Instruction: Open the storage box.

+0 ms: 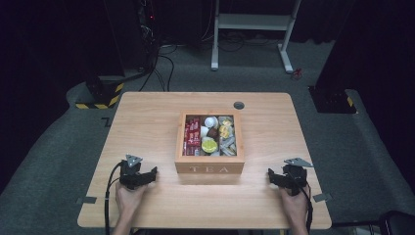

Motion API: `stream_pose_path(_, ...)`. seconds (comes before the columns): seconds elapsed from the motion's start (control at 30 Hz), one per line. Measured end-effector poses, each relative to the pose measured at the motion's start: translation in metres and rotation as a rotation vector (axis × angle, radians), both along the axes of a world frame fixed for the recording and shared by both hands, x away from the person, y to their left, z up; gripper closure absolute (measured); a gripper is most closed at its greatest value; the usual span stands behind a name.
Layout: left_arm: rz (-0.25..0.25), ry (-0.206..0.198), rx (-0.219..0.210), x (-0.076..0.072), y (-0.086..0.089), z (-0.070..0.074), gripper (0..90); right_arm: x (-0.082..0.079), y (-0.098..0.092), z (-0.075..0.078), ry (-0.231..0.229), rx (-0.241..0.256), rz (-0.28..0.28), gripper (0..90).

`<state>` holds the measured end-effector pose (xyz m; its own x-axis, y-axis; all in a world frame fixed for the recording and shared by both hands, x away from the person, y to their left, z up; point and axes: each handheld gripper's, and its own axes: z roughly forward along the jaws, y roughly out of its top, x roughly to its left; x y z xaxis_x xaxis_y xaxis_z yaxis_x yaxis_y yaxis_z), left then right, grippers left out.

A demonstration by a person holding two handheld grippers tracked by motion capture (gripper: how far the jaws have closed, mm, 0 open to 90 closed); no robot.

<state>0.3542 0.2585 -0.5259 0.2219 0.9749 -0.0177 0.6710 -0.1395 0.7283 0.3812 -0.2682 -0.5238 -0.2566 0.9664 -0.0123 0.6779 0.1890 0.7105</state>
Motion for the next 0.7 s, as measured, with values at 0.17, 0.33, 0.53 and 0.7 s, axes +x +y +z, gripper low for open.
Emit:
stream_pose_path(0.17, -0.017, -0.007, -0.011, -0.006, 0.002, 0.000, 26.8, 0.000, 0.000, 0.000, -0.001, 0.001, -0.002, 16.1)
stream_pose_path(0.33, -0.042, -0.012, -0.009, -0.010, 0.000, 0.001, 30.8, 0.000, 0.000, 0.000, -0.001, 0.001, -0.002, 16.1)
stream_pose_path(0.53, -0.051, -0.034, -0.021, -0.014, -0.005, 0.005, 35.1, 0.000, 0.000, 0.000, 0.000, 0.004, -0.008, 16.6)
stream_pose_path(0.7, -0.094, -0.035, -0.015, -0.018, -0.011, 0.007, 38.4, 0.000, 0.000, 0.000, -0.001, 0.005, -0.013, 17.2)
